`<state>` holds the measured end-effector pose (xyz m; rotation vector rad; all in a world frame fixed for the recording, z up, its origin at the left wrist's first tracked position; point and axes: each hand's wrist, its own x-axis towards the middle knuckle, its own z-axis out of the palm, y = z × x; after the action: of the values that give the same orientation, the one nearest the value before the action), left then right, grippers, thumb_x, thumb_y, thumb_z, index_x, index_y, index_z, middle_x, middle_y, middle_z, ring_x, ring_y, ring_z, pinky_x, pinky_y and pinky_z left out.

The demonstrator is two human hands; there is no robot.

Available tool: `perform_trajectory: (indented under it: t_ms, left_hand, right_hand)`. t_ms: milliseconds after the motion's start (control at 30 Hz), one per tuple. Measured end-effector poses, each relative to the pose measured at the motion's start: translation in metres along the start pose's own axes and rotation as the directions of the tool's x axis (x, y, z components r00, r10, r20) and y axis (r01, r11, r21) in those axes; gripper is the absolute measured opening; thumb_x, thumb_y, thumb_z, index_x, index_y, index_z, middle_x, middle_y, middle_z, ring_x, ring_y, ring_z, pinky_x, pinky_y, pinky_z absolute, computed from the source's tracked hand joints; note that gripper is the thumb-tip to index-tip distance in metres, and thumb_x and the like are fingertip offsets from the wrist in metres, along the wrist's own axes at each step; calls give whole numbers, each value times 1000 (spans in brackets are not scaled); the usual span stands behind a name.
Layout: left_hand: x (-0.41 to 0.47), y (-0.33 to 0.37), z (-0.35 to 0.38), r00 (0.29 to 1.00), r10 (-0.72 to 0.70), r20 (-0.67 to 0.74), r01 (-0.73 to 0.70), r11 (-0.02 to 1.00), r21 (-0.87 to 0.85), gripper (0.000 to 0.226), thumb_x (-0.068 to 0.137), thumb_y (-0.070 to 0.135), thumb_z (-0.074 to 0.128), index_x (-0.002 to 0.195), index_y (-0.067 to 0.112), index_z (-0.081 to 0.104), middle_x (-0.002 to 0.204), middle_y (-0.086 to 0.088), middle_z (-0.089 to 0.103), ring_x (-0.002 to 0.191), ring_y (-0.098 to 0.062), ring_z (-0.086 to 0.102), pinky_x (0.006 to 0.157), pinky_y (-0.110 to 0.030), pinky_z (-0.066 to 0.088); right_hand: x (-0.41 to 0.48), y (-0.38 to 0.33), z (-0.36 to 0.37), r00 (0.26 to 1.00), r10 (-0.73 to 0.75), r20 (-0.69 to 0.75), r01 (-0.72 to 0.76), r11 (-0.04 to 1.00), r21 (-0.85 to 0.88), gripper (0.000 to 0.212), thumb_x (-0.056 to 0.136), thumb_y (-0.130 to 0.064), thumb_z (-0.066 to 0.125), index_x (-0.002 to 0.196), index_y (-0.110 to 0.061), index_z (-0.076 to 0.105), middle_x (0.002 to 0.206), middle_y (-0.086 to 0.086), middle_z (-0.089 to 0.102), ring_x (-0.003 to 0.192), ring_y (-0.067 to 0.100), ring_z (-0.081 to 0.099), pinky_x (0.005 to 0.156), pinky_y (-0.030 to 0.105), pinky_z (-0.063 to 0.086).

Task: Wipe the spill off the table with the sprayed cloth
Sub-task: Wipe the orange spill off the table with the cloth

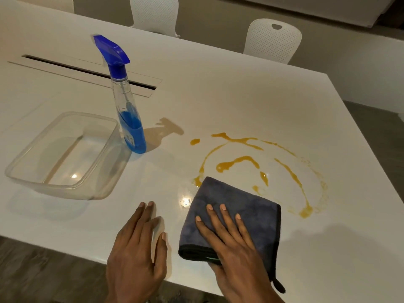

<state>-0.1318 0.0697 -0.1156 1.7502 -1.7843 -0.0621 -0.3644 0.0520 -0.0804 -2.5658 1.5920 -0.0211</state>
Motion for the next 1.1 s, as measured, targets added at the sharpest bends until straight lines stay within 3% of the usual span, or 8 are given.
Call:
perform_trajectory:
  t_ms: [100,200,367,533,633,800,933,1100]
  left_hand:
    - [-2,-1,1,1000,16,-23,-16,1000,-4,46,95,33,55,125,4,74,147,-11,63,134,-34,62,103,-45,52]
    - [-3,1,1,999,14,-35,-15,1000,-21,43,95,26,52,126,6,74,151,-8,61,140,-31,58,108,-40,50]
    - [-3,2,0,1000,2,-22,-2,1000,-4,43,92,22,50,124,7,74,152,-8,60,142,-29,55,109,-38,44]
    - [-1,1,1,1000,-10,-18,10,1000,-2,46,92,31,51,125,6,74,150,-10,62,139,-33,58,106,-46,50]
    - [-3,3,2,1000,-13,-22,13,1000,-11,47,93,35,52,125,6,73,150,-11,62,139,-32,58,105,-46,50]
    - [-3,3,4,999,-28,-21,28,1000,-10,48,94,38,53,124,6,74,149,-11,62,139,-32,59,106,-46,50]
    - [-3,4,4,999,-18,-27,18,1000,-4,47,92,37,55,124,6,72,151,-11,61,141,-32,57,104,-48,52]
    - [-3,3,4,1000,-11,-20,12,1000,28,56,93,41,55,131,3,69,152,-13,59,138,-35,58,108,-44,46]
  right_hand:
    - [2,22,-2,1000,-2,8,1,999,32,76,97,-50,42,164,-44,5,175,-13,-1,162,16,-3,127,48,10]
    - [41,27,-5,999,39,25,-40,999,27,73,100,-49,32,162,-47,-6,172,-14,-19,159,16,-23,129,51,1]
    - [90,-2,-4,999,27,32,-27,1000,-15,73,101,-50,36,164,-42,-1,174,-6,-13,160,25,-20,129,57,1]
    - [46,-6,-6,999,40,22,-40,999,16,70,97,-57,20,162,-47,-4,174,-11,-14,160,21,-20,129,55,-4]
    - [16,7,-5,998,68,19,-68,998,1,70,98,-59,25,161,-49,-3,174,-14,-9,161,19,-13,128,54,1]
    - [51,27,-6,991,133,30,-133,991,-1,70,96,-60,17,162,-47,-1,174,-10,-12,160,22,-17,129,57,5]
    - [80,12,-5,996,83,39,-83,996,-11,71,95,-59,16,164,-44,3,175,-7,-7,161,24,-15,129,57,4]
    - [25,5,-7,999,19,28,-19,1000,5,73,98,-59,27,162,-47,-6,174,-11,-11,161,22,-16,128,55,-1]
